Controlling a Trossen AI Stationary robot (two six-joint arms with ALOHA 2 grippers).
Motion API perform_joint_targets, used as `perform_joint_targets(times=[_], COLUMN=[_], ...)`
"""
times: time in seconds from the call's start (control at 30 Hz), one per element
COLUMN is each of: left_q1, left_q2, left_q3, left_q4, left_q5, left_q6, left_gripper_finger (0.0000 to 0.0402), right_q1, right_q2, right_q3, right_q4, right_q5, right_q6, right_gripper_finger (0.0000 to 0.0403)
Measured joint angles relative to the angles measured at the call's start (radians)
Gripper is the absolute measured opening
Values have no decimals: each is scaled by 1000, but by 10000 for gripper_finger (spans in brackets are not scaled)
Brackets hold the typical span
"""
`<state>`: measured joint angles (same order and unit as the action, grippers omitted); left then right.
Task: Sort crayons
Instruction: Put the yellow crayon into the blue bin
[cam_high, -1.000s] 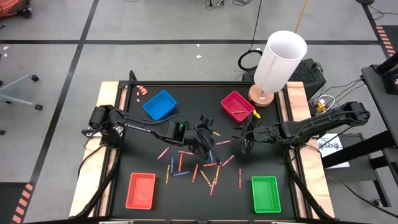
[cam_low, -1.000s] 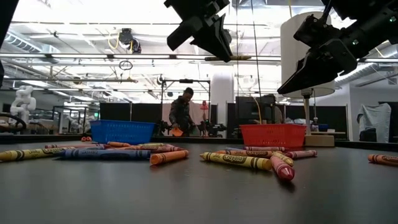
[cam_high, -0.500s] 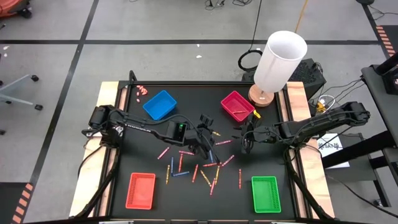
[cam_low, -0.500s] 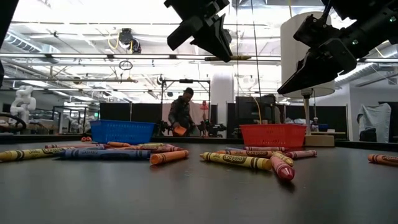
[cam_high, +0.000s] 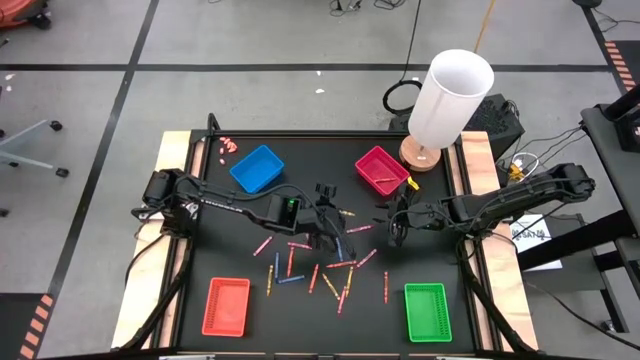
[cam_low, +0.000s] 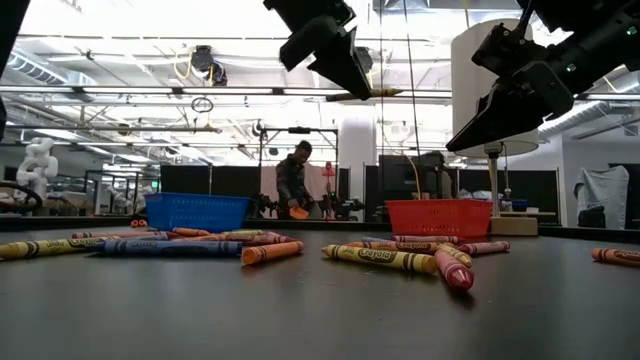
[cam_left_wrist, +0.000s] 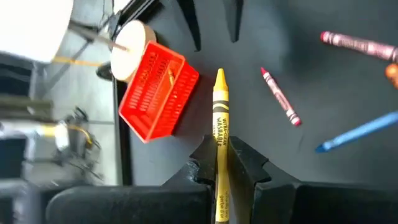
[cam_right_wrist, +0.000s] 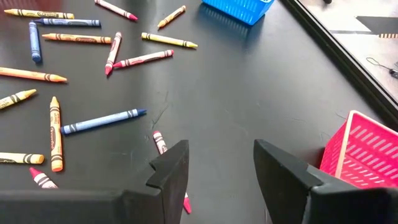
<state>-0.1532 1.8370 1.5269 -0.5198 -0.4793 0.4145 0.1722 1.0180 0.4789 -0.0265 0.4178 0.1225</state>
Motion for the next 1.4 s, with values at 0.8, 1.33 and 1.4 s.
perform_joint_targets(times=[0.8, 1.33, 1.4], left_q1=[0, 99, 130], left_q2=[-2, -50, -70], left_q3=[1, 1, 1], left_q4=[-58, -452, -479], left_q5=[87, 44, 44], left_q6=[-436, -469, -470], left_gripper_finger=[17, 17, 17], right_q1=[0, 0, 0], right_q2=[0, 0, 0], right_q3=[0, 0, 0], right_q4=[0, 0, 0], right_q5=[-1, -3, -3], right_q6=[27, 21, 18], right_gripper_finger=[167, 167, 167])
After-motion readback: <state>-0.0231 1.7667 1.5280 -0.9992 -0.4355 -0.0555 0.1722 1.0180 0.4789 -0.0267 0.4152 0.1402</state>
